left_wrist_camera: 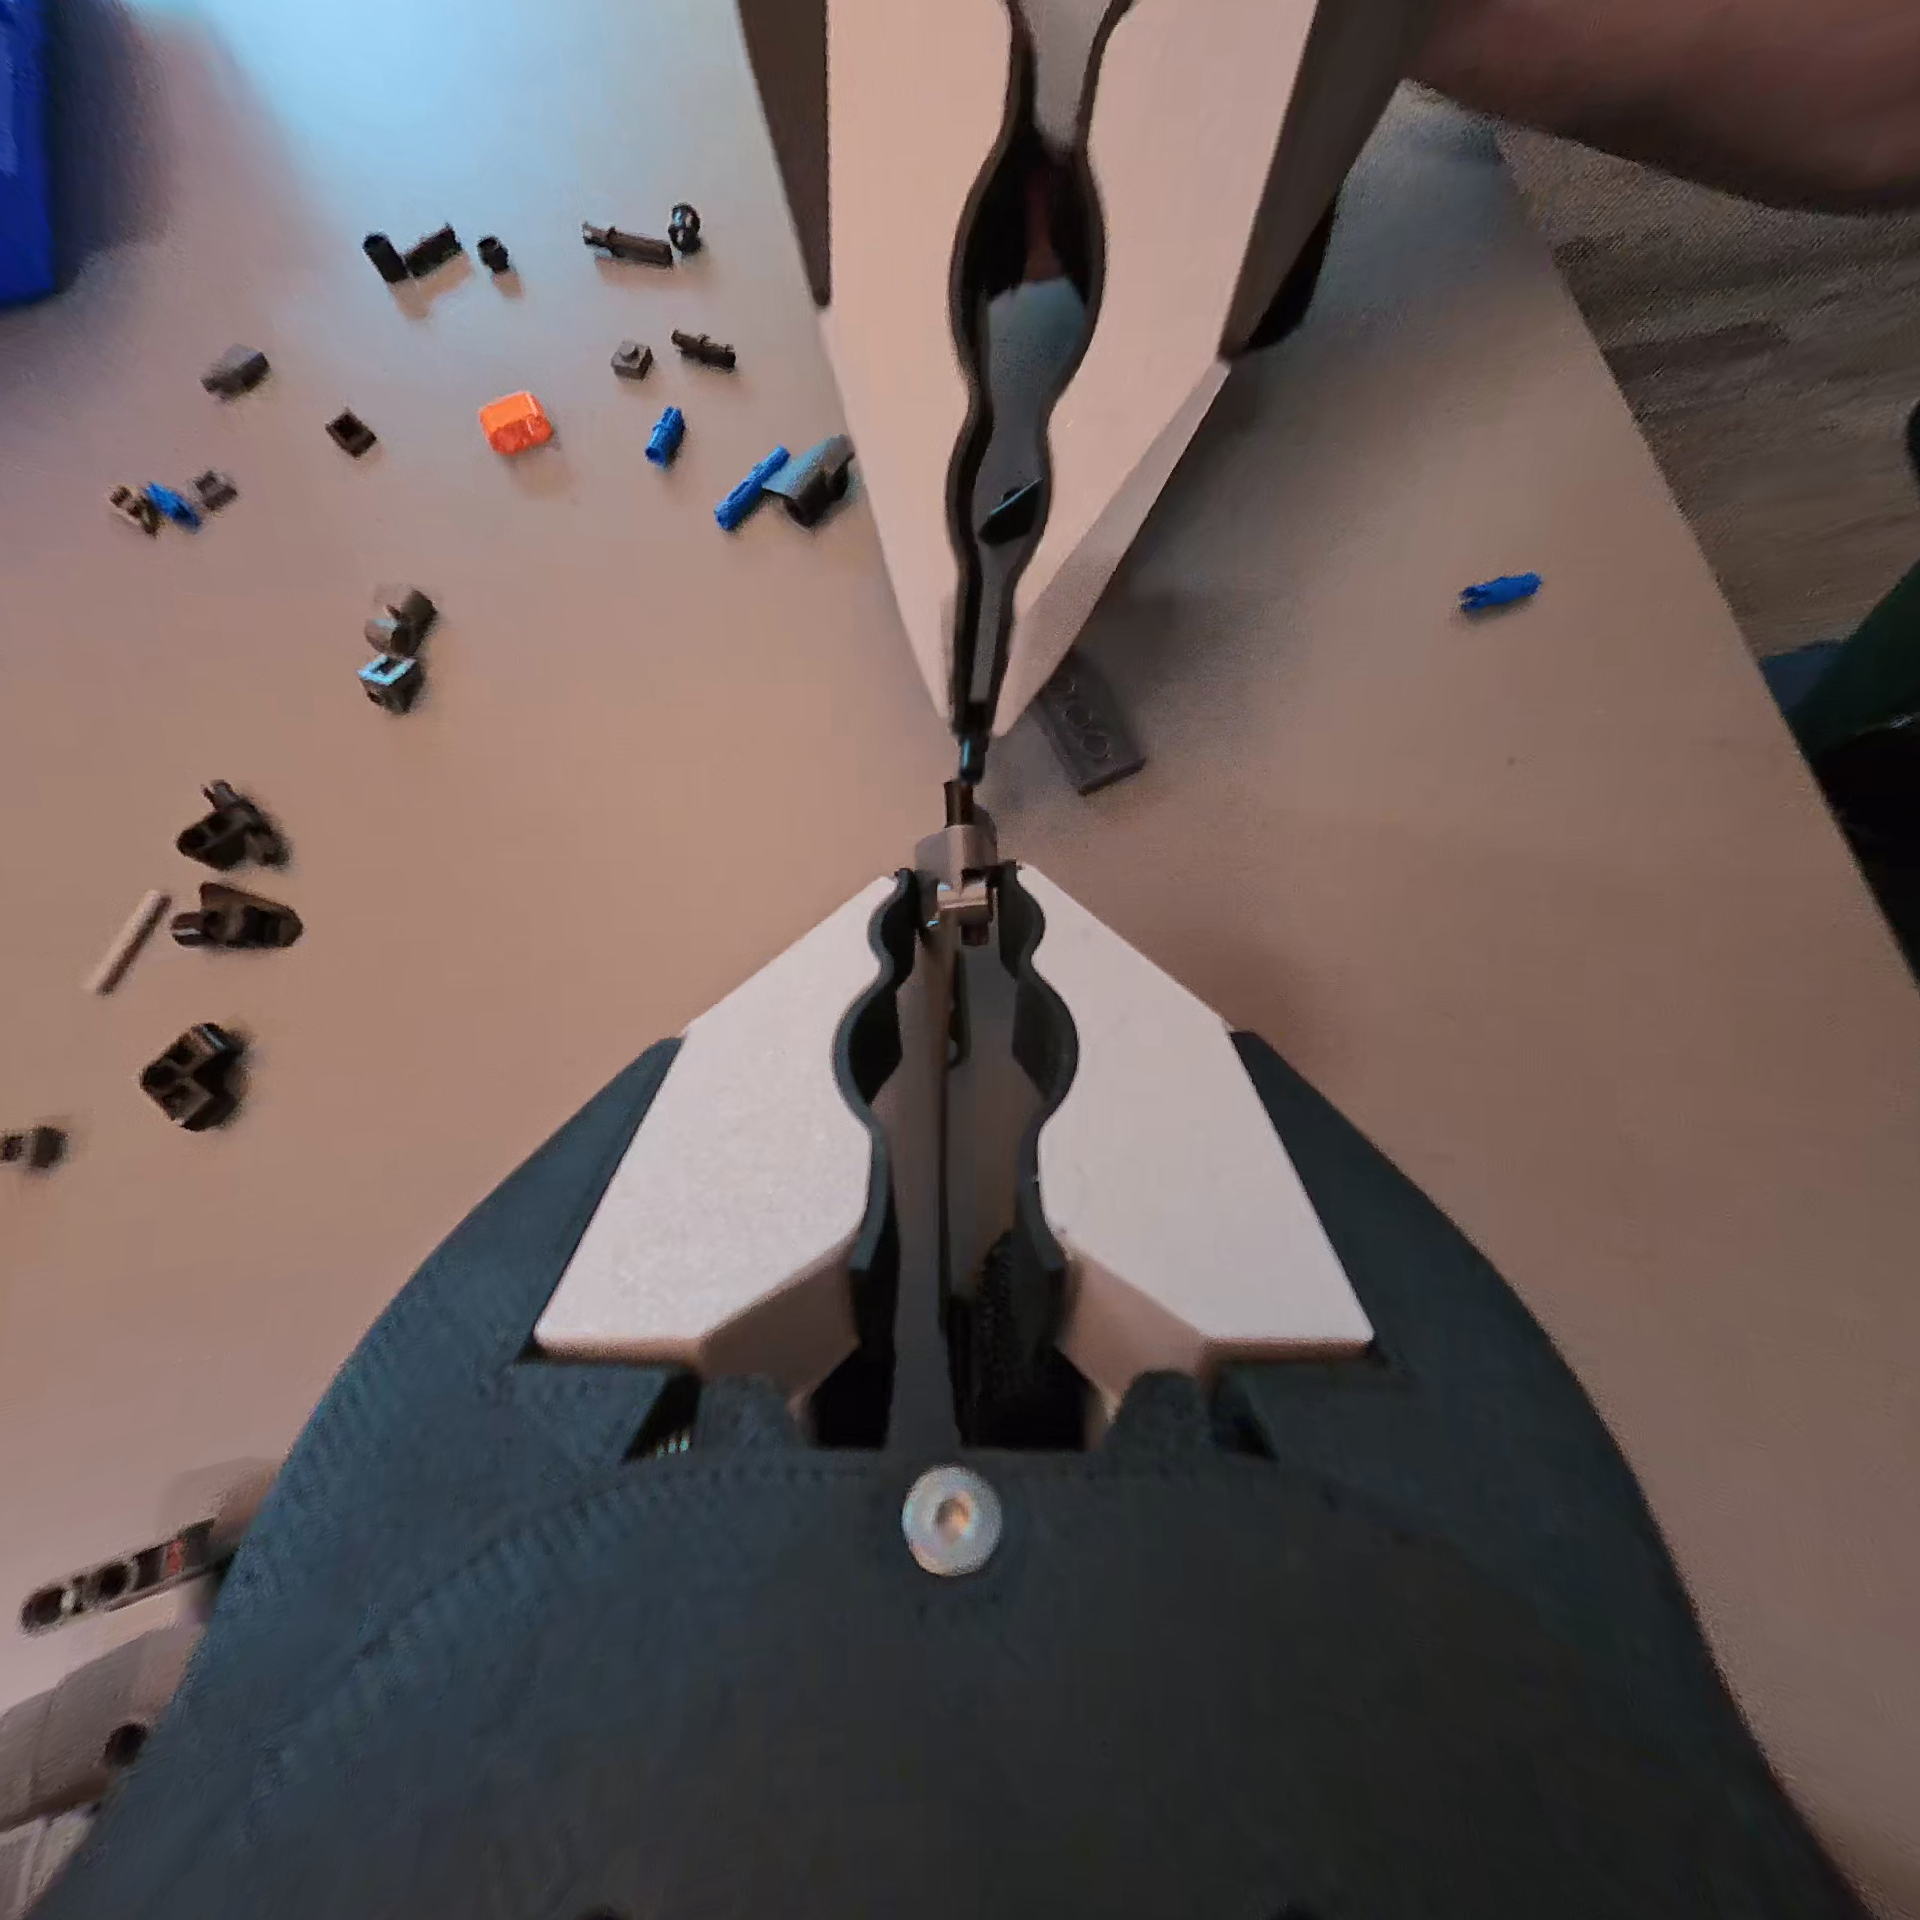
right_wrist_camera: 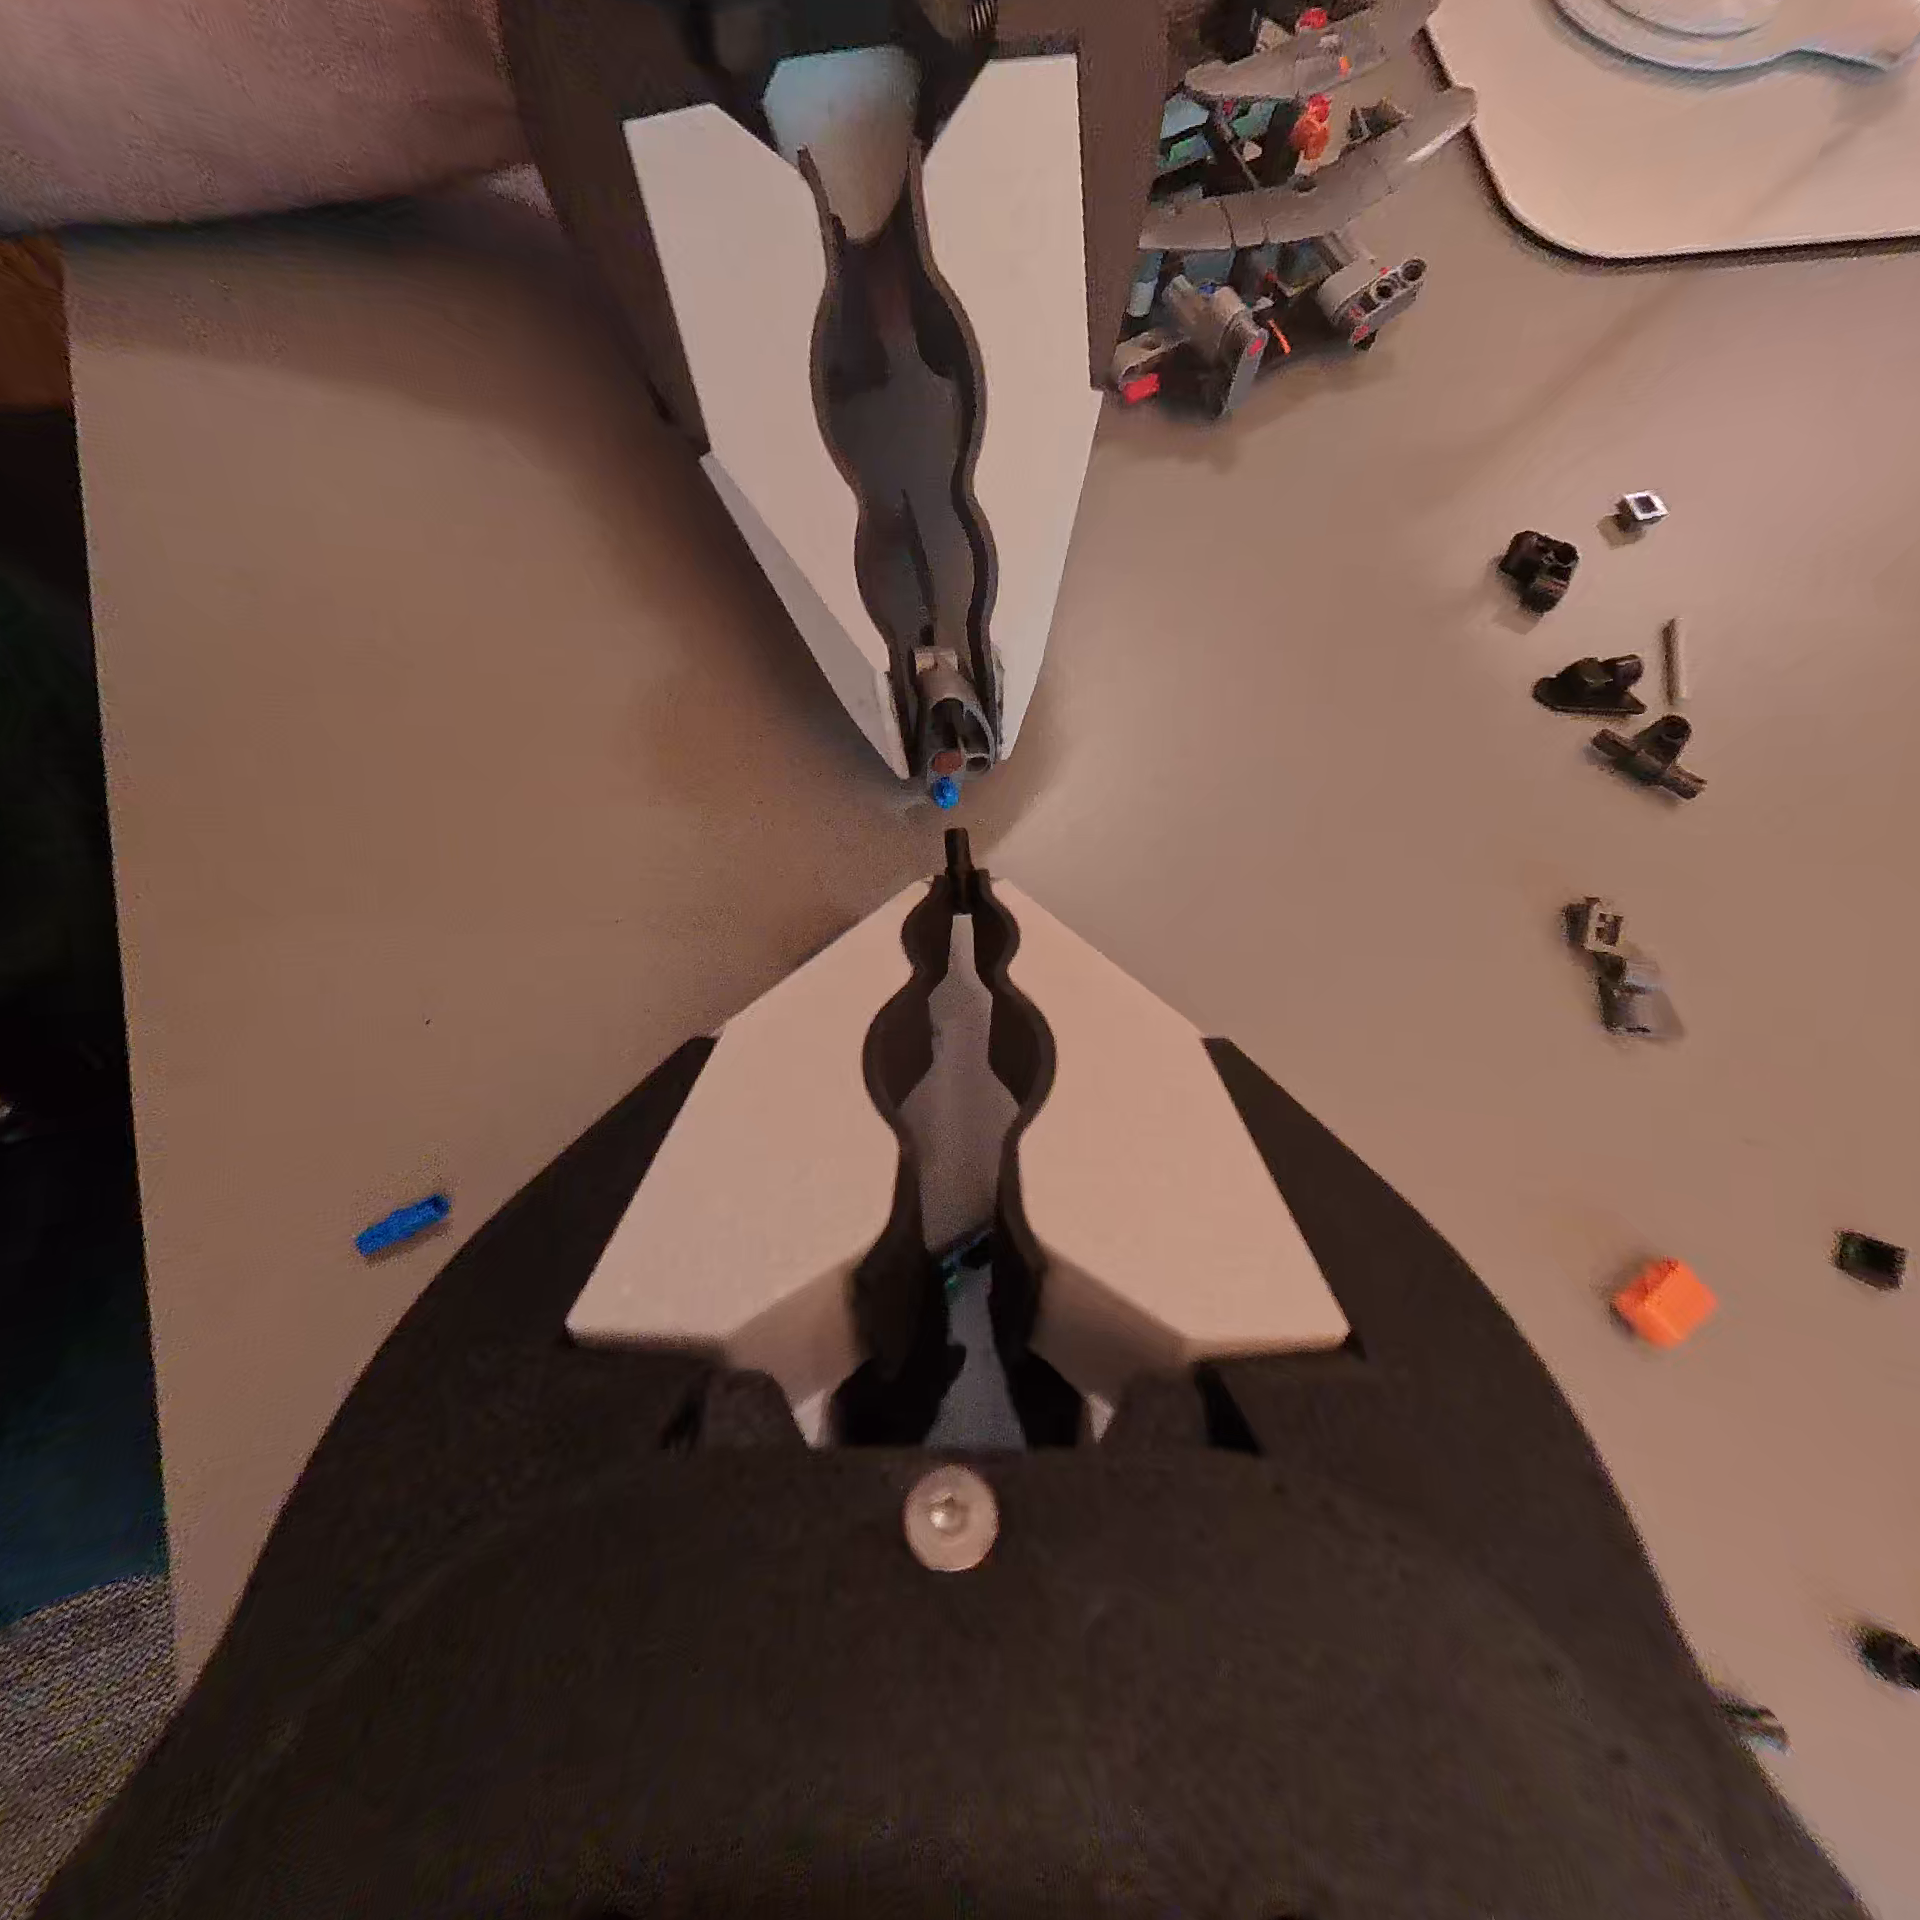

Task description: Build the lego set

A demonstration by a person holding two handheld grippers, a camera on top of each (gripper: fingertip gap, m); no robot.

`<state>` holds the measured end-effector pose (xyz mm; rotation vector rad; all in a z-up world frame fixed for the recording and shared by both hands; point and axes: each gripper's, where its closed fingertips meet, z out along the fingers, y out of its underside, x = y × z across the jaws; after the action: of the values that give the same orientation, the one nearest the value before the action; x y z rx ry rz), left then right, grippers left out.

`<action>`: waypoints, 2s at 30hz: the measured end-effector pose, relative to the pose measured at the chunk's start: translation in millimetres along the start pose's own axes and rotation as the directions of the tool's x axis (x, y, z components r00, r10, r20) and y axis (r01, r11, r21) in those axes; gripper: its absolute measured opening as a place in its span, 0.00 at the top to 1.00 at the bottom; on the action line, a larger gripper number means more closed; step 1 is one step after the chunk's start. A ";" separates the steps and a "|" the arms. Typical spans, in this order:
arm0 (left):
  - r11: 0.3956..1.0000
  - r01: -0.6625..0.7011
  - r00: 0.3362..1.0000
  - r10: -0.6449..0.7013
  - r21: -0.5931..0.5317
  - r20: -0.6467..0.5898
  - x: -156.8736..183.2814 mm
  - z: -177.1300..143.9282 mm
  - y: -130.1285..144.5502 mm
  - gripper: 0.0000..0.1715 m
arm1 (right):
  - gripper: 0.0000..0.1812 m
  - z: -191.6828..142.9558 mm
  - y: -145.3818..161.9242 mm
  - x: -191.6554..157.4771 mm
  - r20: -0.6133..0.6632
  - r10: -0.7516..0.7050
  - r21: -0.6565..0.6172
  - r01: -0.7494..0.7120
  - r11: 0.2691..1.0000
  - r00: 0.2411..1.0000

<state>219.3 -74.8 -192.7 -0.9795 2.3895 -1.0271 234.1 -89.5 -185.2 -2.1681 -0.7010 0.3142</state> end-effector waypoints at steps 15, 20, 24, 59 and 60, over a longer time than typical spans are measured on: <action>0.953 -0.284 0.932 0.300 -0.103 0.204 -3.1 7.6 -2.7 0.92 | 1.00 6.2 -5.6 4.3 -0.030 0.029 0.080 -0.026 0.996 0.999; 0.941 -0.309 0.915 0.333 -0.138 0.227 -4.7 10.0 -0.4 0.92 | 0.99 10.1 -2.5 5.3 -0.032 0.024 0.050 -0.023 0.999 0.999; 0.935 -0.319 0.905 0.350 -0.159 0.243 -5.2 10.6 -0.5 0.92 | 0.99 11.8 -0.3 5.0 -0.029 0.023 0.032 -0.022 0.999 0.999; 0.885 -0.364 0.854 0.441 -0.288 0.275 -7.5 14.2 1.9 0.92 | 1.00 15.7 5.2 7.1 0.044 0.025 -0.109 -0.020 0.994 0.999; 0.886 -0.362 0.856 0.439 -0.289 0.275 -7.5 14.3 1.8 0.92 | 1.00 15.9 5.3 7.2 0.048 0.022 -0.109 -0.016 0.994 0.999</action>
<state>231.6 -75.6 -203.2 -0.6123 2.3101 -0.4010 234.9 -78.0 -199.4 -2.2775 -0.7403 0.3470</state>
